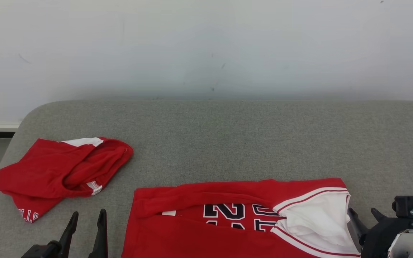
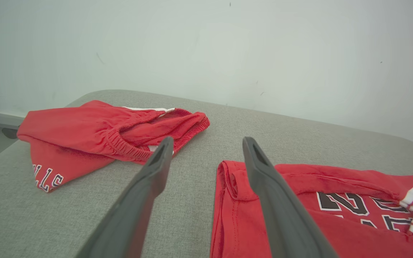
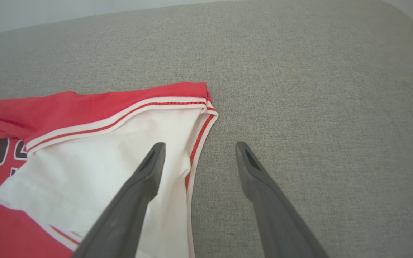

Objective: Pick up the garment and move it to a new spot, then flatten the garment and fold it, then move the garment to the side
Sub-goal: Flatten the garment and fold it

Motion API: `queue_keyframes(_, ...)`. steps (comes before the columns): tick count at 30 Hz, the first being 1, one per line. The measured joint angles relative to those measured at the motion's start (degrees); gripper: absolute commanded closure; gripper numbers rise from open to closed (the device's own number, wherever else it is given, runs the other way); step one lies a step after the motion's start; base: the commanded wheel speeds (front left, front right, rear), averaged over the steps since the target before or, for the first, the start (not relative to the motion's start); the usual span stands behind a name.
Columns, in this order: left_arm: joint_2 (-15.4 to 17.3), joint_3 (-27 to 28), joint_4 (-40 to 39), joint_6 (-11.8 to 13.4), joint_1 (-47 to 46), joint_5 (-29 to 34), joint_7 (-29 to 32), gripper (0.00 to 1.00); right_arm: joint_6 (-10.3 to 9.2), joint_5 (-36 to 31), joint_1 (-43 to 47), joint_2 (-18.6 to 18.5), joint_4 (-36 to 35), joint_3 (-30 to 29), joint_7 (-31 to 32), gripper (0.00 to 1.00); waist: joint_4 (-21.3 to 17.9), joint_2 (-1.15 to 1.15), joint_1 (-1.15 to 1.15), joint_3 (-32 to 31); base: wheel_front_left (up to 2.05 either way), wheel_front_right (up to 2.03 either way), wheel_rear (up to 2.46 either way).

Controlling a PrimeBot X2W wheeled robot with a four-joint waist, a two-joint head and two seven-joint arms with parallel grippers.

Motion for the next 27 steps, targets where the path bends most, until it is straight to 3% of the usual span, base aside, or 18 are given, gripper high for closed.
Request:
queue_keyframes(14, -0.9, 1.0, -0.8, 0.0, 0.2, 1.3, 0.0, 0.00, 0.09, 2.0, -6.6, 3.2, 9.7, 4.2, 14.2, 0.00, 1.3, 0.00, 0.00, 0.7, 0.00, 0.00, 0.00)
queue_keyframes(23, -1.7, 0.3, -1.1, 0.0, -0.2, 2.7, 0.0, 0.00, 0.27, 2.7, -9.7, 4.7, 13.5, 5.0, 18.5, 0.00, 2.1, 0.00, 0.00, 1.3, 0.00, 0.00, 0.00)
queue_keyframes(24, -1.7, 0.3, -1.1, 0.0, -0.2, 2.8, 0.0, 0.00, 0.31, 2.7, -9.9, 4.7, 13.8, 5.1, 18.9, 0.36, 2.3, 0.00, 0.00, 1.4, 0.00, 0.00, 0.00)
queue_keyframes(25, -1.7, 0.3, -1.1, 0.0, -0.3, 2.8, 0.0, 0.00, 0.48, 2.7, -10.3, 4.7, 14.1, 5.3, 19.4, 0.61, 2.5, 0.00, 0.00, 1.5, 0.00, 0.00, 0.00)
queue_keyframes(26, -1.8, 0.3, -1.1, 0.0, -0.3, 2.8, 0.0, 0.00, 0.68, 2.6, -10.7, 4.7, 14.5, 5.5, 19.7, 1.00, 2.6, 0.00, 0.00, 1.6, 0.00, 0.00, 0.00)
queue_keyframes(27, -1.8, 0.3, -1.1, 0.0, -0.3, 2.8, 0.0, 0.00, 0.79, 2.6, -10.9, 4.7, 14.7, 5.5, 19.9, 1.00, 2.8, 0.00, 0.00, 1.8, 0.00, 0.00, 0.00)
